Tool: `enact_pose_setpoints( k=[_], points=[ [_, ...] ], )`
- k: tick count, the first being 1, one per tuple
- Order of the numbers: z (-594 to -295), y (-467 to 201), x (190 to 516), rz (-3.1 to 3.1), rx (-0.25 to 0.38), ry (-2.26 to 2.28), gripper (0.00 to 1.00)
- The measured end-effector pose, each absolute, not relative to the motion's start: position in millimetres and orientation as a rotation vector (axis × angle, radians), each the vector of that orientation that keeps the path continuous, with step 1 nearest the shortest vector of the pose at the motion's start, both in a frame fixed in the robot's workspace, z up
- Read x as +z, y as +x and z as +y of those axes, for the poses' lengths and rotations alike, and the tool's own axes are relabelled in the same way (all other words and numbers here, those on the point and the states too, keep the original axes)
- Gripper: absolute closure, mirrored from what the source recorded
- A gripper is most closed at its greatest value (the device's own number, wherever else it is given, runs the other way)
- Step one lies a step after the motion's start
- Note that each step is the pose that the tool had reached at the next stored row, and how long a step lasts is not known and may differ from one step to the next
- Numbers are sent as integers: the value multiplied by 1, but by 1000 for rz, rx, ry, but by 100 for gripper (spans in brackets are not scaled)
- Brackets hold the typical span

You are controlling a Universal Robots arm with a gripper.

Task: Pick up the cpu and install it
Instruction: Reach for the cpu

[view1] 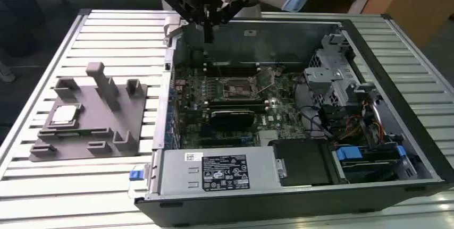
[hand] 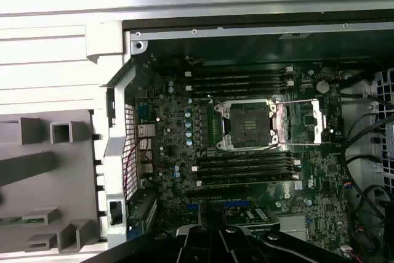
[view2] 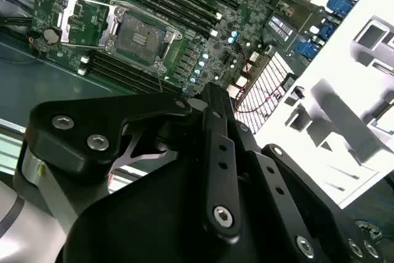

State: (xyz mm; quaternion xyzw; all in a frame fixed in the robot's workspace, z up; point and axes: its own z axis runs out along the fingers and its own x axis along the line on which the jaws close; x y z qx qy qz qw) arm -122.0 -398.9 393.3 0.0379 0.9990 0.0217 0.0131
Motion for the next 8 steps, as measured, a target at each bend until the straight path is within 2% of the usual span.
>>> enact_pose_setpoints(
  k=[8],
  points=[
    [-399, -122, 393, 3112, 68, 118, 89]
  ],
)
